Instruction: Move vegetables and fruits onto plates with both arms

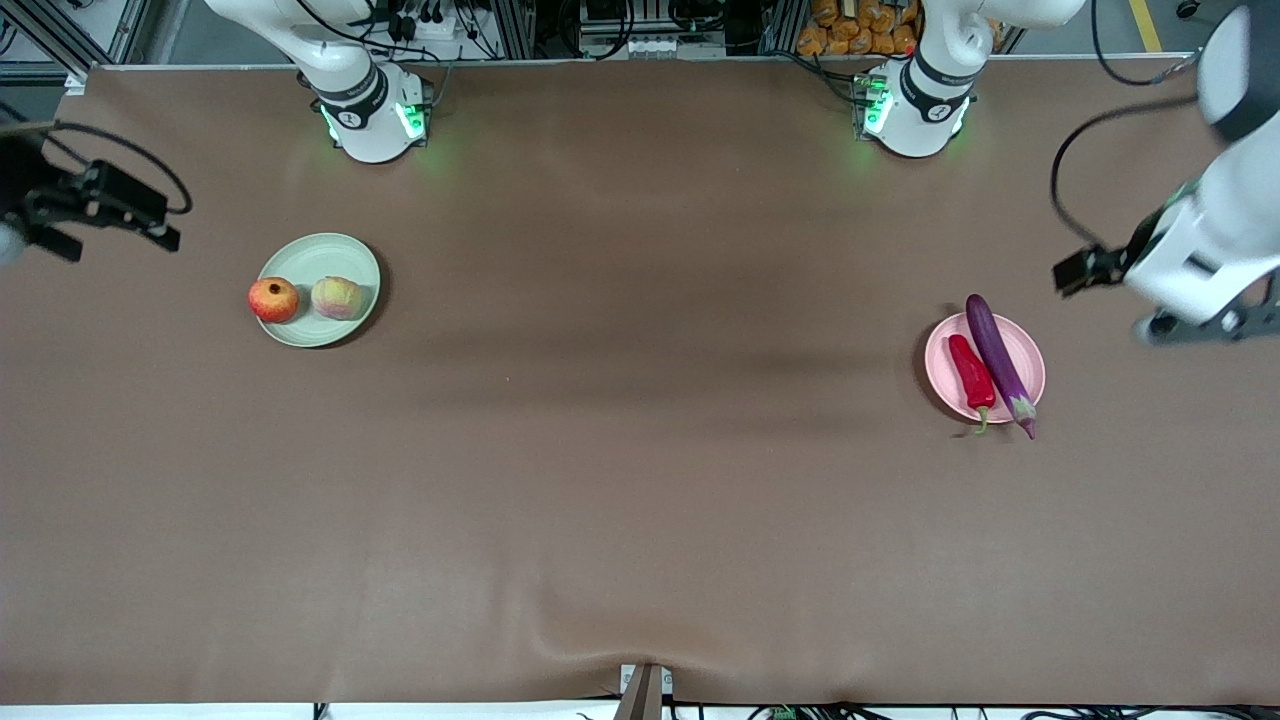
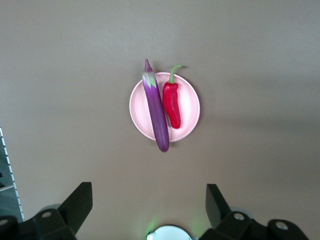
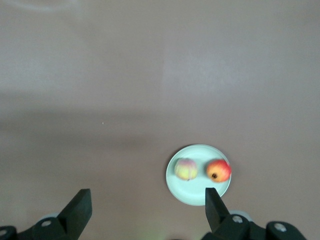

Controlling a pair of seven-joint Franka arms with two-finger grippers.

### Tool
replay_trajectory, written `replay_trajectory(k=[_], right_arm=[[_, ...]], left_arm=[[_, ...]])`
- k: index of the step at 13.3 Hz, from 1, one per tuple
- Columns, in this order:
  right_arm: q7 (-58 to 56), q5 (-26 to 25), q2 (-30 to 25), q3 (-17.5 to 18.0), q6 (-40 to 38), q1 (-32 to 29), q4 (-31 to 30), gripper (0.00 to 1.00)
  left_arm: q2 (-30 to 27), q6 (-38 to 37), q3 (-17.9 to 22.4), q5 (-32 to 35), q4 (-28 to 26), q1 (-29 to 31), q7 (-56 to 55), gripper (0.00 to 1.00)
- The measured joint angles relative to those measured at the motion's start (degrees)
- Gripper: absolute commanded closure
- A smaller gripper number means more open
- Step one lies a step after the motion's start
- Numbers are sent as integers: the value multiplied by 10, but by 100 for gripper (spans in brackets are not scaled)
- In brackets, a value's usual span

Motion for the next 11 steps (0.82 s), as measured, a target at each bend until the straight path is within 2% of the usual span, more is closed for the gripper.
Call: replay_trajectory(k=[1, 3, 4, 5, 6, 11], right_arm=[[12, -6, -16, 9, 20, 0, -35, 0], [20, -11, -52, 13, 67, 0, -112, 0], [20, -12, -69, 12, 80, 0, -143, 0], [20, -13, -82, 11, 86, -1, -161, 0], [20, -14, -89, 10, 89, -1, -169, 0], [20, -41, -93, 4, 101, -2, -165, 0]], left_arm=[[-13, -3, -50, -11, 0, 51, 2, 0], [-27, -3, -182, -21, 0, 181, 3, 0], [-32, -3, -232, -22, 0, 226, 3, 0], [-37, -3, -256, -22, 0, 246, 3, 0], [-40, -3, -263, -22, 0, 249, 4, 0], [-41, -8, -266, -22, -1, 248, 47, 0]])
